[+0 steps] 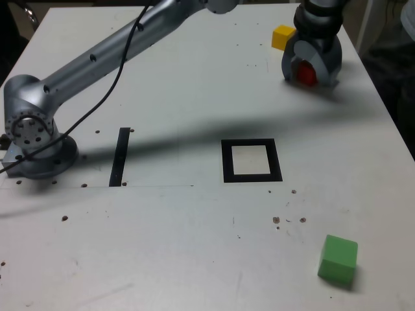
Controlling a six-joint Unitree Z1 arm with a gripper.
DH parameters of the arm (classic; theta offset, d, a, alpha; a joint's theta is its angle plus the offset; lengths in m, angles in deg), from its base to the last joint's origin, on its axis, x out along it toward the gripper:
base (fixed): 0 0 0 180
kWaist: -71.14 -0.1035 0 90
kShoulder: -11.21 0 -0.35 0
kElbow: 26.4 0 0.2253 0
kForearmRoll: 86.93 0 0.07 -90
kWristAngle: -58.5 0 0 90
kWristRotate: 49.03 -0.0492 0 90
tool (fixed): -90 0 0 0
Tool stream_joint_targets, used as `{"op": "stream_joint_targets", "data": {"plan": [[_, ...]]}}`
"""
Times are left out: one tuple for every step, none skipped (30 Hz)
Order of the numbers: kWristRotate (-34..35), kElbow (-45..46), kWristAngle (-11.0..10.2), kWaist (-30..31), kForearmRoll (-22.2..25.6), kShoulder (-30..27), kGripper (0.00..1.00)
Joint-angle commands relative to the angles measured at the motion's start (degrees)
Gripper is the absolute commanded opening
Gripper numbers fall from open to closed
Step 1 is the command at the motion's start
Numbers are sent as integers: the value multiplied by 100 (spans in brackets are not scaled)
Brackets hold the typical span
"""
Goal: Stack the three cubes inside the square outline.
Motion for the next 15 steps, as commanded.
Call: {"op": "stream_joint_targets", "data": {"plan": [[-9, -146, 61, 4, 49, 48, 48], [-9, -159, 90, 4, 52, 46, 48], [-9, -173, 116, 3, 55, 43, 47], [-9, -187, 139, 3, 59, 40, 47], [-9, -200, 158, 3, 64, 36, 47], [-9, -211, 171, 2, 68, 29, 47], [-9, -220, 176, 2, 72, 22, 47], [-9, -226, 175, 2, 77, 15, 47], [-9, -228, 175, 2, 83, 7, 47], [-9, -228, 175, 2, 90, 0, 47], [-9, -227, 175, 2, 96, -6, 46], [-9, -226, 175, 2, 100, -11, 45], [-9, -223, 176, 2, 105, -16, 43], [-9, -221, 178, 2, 112, -22, 40], [-9, -218, 182, 2, 119, -30, 38]]}}
